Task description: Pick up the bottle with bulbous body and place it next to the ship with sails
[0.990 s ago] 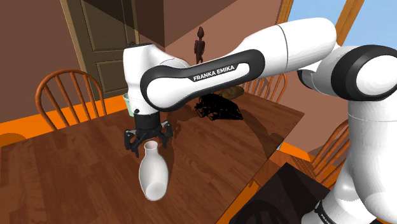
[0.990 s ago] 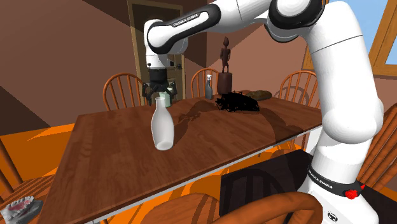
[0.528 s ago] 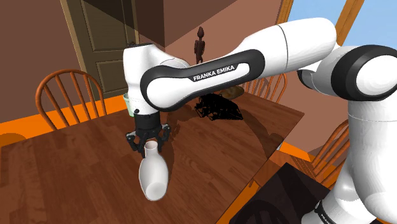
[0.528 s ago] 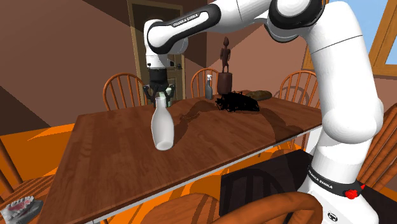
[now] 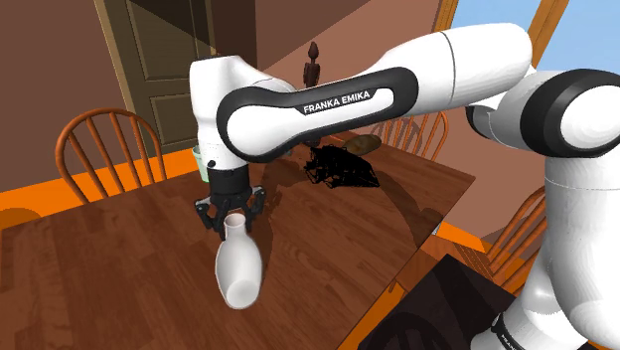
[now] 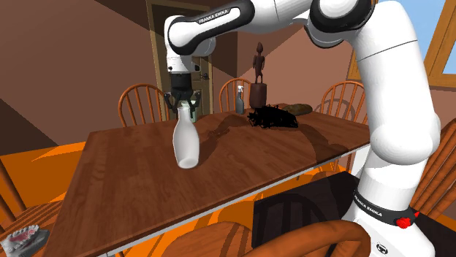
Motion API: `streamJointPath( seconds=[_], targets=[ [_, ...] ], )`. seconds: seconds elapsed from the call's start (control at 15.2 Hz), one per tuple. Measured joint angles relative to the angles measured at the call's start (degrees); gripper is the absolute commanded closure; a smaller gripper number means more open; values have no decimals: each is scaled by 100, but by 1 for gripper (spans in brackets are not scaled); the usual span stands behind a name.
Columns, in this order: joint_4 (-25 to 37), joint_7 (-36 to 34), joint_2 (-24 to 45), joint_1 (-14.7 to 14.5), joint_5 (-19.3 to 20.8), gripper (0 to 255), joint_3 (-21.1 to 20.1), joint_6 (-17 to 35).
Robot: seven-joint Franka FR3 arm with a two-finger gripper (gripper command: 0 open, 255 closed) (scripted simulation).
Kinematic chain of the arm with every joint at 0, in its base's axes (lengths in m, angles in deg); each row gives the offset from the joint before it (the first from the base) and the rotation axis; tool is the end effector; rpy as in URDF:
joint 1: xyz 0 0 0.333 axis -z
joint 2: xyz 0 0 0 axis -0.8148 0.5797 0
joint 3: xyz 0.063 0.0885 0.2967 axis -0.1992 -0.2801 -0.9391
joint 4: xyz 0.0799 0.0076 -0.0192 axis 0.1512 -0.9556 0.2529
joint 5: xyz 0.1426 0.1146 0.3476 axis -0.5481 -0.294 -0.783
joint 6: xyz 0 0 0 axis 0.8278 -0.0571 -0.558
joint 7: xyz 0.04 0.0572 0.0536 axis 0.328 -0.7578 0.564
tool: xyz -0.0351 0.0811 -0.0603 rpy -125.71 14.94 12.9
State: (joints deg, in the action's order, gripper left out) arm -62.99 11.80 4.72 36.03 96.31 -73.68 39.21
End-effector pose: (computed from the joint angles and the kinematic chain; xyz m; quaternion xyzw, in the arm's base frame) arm 0.5168 0.4325 0.4430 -0.9969 0.0747 0.0259 0.0044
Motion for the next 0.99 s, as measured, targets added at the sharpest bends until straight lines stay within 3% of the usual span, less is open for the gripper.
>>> streamJointPath(
  seconds=[0.99],
  targets=[
    [1219, 16, 9, -129, -16, 255, -38, -1195]
  ],
)
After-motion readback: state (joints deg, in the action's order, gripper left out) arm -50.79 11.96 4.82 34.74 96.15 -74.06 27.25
